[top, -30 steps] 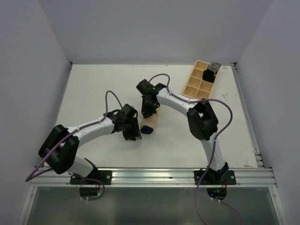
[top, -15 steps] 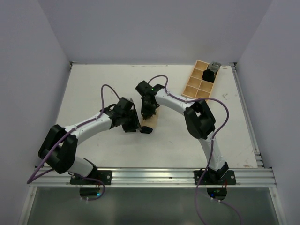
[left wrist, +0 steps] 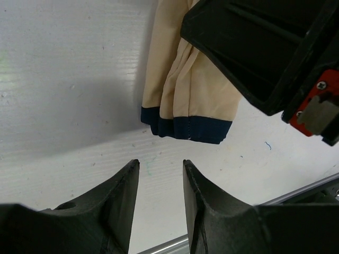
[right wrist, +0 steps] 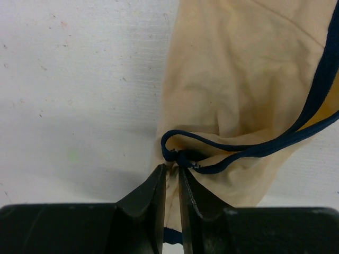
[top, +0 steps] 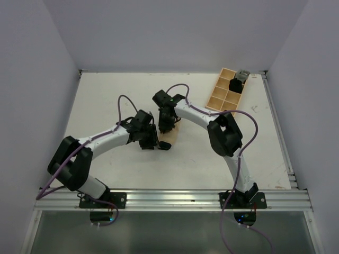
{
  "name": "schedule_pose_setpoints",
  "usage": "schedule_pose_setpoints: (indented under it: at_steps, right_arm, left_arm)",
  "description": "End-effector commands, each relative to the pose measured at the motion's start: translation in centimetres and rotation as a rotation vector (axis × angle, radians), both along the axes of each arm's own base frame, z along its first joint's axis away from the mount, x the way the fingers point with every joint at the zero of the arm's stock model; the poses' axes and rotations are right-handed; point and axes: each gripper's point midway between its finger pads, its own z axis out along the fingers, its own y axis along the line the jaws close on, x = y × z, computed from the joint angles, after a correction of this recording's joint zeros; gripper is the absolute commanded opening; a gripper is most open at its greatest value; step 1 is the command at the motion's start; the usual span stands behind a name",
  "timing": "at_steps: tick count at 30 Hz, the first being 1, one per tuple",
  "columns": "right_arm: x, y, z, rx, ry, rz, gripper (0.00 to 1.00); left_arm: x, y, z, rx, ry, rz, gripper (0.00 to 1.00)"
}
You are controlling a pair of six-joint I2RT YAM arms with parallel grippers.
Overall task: Roll the underwear
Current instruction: Fold the underwear
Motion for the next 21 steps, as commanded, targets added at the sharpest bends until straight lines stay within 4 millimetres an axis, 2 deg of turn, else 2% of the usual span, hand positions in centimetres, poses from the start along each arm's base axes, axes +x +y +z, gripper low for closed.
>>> schedule_pose_setpoints:
  at_steps: [1, 7, 14, 21]
  right_arm:
    - [0.9, 0.8, 0.8, 0.027, -0.024, 0.002, 0.2]
    - [1.0, 0.8, 0.7, 0.023, -0.024, 0.009, 0.28]
    - [0.8, 0.7, 0.1, 0.012, -0.015, 0.011, 0.28]
    - [0.9, 1.6, -0.4, 0.044, 0.004, 0.018, 0.3]
  left_arm:
    - [2.6, -1.1, 1.6, -0.023, -0.087, -0.015, 0.42]
    - [3.3, -1.2, 2.1, -0.014, -0.099, -0.003, 0.42]
    - [3.6, -1.0, 1.6, 0.012, -0.091, 0.001, 0.42]
    - [3.9, -0.8, 0.9, 0.044, -0.077, 0.009, 0.41]
